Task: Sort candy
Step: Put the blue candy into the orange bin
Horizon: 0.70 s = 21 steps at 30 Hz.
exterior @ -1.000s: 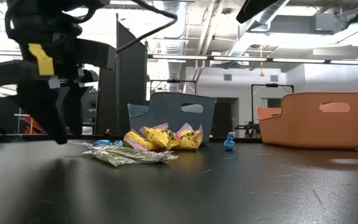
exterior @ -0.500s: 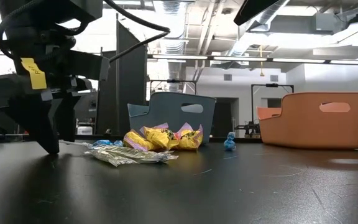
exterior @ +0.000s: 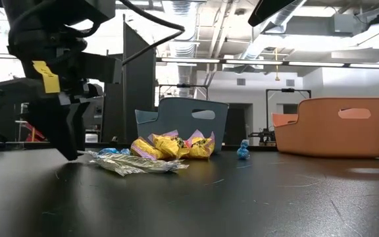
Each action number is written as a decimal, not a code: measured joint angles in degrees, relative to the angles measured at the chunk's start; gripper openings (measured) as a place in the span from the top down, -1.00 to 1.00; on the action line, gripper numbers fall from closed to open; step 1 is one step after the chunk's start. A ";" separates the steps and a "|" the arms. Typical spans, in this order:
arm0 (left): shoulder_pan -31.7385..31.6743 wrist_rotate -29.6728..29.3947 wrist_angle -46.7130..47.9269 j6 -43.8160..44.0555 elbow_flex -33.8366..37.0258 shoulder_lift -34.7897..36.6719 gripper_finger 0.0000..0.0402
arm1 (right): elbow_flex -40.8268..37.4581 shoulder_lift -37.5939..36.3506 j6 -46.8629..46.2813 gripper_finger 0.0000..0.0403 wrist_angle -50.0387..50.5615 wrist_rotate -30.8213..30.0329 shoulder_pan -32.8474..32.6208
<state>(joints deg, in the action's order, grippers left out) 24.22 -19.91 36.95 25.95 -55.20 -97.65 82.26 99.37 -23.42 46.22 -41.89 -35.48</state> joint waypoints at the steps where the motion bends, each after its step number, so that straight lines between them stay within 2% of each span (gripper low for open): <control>1: -0.20 -0.10 0.09 -0.06 0.00 0.00 0.67 | 0.00 0.00 0.00 -0.37 0.02 0.00 0.00; 5: -0.73 -0.05 0.43 -1.48 0.00 0.00 0.95 | 0.00 0.00 0.61 -0.37 0.00 0.00 0.00; 13: -0.10 -1.71 4.01 -2.79 -2.50 0.11 0.99 | 0.00 -0.94 2.63 -0.37 0.06 -0.02 -0.58; 17: 0.68 -5.43 9.79 -3.43 -8.10 0.15 0.99 | 0.01 -3.01 3.02 -0.37 0.11 -0.02 -2.37; 21: 0.29 -9.49 10.15 -9.38 -14.72 0.20 0.99 | 0.02 -5.83 3.20 -0.37 0.07 -1.78 -4.96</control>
<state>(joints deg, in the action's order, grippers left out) 24.51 -29.41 47.10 16.57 -69.92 -97.45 82.28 93.54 -20.22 46.28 -43.67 -40.45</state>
